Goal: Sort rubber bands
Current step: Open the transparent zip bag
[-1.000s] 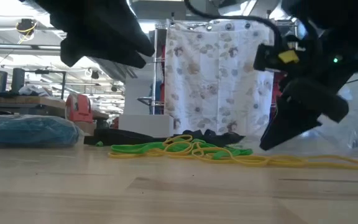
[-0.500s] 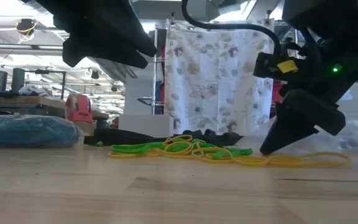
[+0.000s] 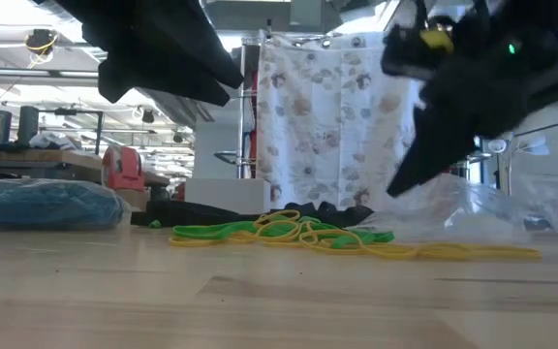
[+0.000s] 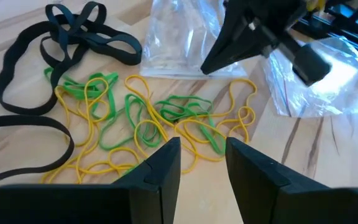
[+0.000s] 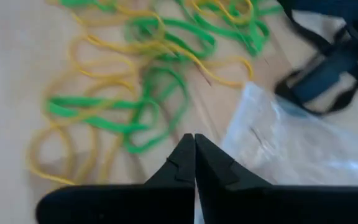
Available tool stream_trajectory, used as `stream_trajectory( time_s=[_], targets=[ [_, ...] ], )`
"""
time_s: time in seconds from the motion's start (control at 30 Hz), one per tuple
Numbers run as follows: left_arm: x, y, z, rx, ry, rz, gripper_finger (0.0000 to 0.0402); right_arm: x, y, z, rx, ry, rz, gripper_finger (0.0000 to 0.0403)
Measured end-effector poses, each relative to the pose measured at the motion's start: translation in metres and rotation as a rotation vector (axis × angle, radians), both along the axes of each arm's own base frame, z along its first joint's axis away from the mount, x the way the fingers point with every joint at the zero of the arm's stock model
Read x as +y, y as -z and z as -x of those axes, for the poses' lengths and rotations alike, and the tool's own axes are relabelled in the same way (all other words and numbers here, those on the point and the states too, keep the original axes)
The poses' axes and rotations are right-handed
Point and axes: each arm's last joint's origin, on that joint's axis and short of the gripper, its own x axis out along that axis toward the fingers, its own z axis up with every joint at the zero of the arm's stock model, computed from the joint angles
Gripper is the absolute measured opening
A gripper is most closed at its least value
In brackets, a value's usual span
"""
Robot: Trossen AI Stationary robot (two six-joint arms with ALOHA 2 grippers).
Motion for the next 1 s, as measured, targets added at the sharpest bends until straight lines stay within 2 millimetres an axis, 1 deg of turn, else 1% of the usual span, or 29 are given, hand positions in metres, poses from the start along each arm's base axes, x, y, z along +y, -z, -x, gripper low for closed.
stream_trajectory(
  time_s=[0.1, 0.23, 0.3, 0.4, 0.6, 0.7, 0.8, 1.0],
  targets=[
    [-0.002, 0.0, 0.001, 0.001, 0.01, -0.004, 0.012, 0.003, -0.009, -0.005, -0.02, -0.027, -0.016, 0.0001],
    [-0.002, 0.0, 0.001, 0.002, 0.011, -0.006, 0.012, 0.003, -0.009, -0.006, -0.009, -0.028, -0.035, 0.0002],
    [-0.002, 0.0, 0.001, 0.004, 0.013, -0.005, 0.012, 0.0, -0.008, -0.005, 0.009, -0.013, -0.042, 0.0009],
    [-0.002, 0.0, 0.001, 0.008, 0.02, -0.01, 0.012, -0.003, -0.006, -0.002, 0.057, -0.007, -0.027, 0.0041],
    [-0.002, 0.0, 0.001, 0.009, 0.021, -0.01, 0.012, -0.004, -0.004, 0.0, 0.079, -0.022, 0.013, 0.0137],
    [-0.002, 0.0, 0.001, 0.011, 0.023, -0.015, 0.012, -0.005, -0.002, 0.002, 0.076, -0.019, 0.027, 0.0169],
    [-0.002, 0.0, 0.001, 0.012, 0.024, -0.016, 0.012, -0.008, 0.003, 0.005, 0.078, -0.006, 0.044, 0.0184],
    [-0.002, 0.0, 0.001, 0.014, 0.024, -0.018, 0.012, -0.014, 0.014, 0.009, 0.058, 0.028, 0.018, 0.0182]
  ],
)
